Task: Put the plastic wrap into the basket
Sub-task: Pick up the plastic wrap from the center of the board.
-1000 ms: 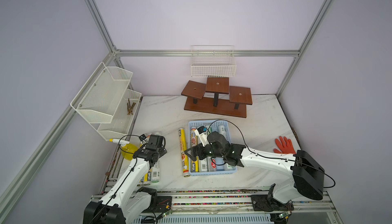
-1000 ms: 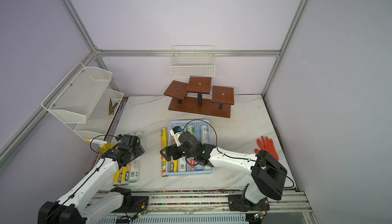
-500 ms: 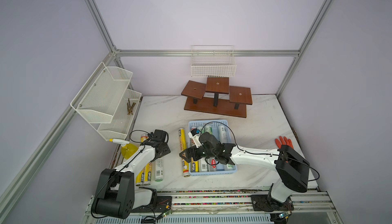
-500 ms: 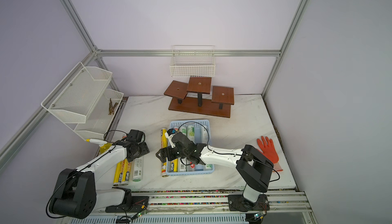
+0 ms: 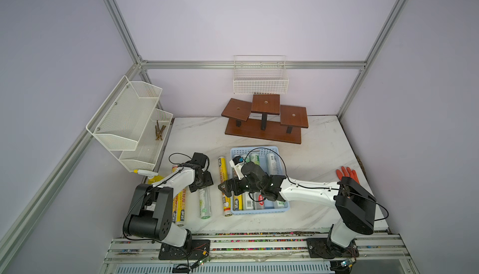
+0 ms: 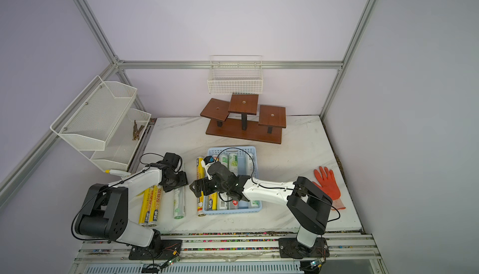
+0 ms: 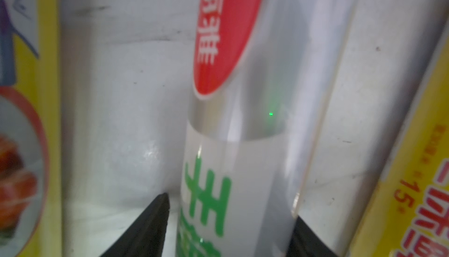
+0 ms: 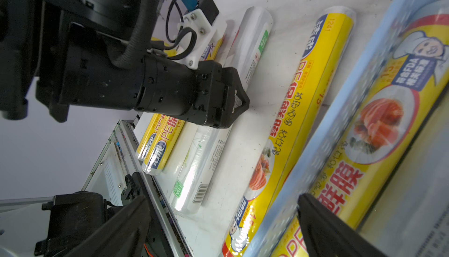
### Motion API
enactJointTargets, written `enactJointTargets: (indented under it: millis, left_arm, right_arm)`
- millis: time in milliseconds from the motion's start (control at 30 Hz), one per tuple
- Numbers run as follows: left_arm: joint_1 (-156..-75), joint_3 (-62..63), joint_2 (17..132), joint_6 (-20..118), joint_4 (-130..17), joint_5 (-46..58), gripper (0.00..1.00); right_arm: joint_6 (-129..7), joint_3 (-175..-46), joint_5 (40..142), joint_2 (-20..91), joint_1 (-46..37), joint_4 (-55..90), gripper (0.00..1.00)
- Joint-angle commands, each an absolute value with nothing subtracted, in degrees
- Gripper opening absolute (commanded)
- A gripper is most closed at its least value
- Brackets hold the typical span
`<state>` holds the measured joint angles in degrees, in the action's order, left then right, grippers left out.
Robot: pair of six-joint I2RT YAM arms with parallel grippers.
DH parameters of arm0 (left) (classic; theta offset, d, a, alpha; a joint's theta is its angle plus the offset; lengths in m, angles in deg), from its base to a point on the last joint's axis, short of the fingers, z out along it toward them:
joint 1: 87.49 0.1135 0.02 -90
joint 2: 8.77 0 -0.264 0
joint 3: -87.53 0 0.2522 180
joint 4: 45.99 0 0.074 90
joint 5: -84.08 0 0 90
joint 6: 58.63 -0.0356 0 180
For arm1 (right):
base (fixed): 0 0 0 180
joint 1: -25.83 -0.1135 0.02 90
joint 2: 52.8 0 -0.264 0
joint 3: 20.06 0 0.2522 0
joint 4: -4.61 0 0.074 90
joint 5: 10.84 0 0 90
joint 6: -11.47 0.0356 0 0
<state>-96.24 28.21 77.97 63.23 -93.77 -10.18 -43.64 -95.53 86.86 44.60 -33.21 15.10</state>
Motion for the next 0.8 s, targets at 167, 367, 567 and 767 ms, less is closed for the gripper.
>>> enactJointTargets:
  millis: [167, 367, 567, 767]
  left_arm:
    - [-96.19, 25.69, 79.69, 59.98, -96.14, -8.09, 0.6]
    - [-97.48, 25.26, 79.38, 59.85, -98.42, -10.3, 0.56]
    - [-99.03, 24.81, 81.25, 59.08, -99.27, -12.22, 0.5]
    - [-100.64, 23.78, 79.59, 59.56, -100.81, -13.57, 0.42]
  right_arm:
    - [-43.73, -94.11, 84.32, 42.95, -33.66, 15.44, 0.99]
    - [-43.78, -94.37, 84.83, 42.94, -33.67, 15.45, 0.99]
    - [-43.82, -94.42, 84.21, 42.26, -33.67, 16.36, 0.99]
    - [-44.36, -93.53, 81.49, 39.61, -33.58, 18.03, 0.99]
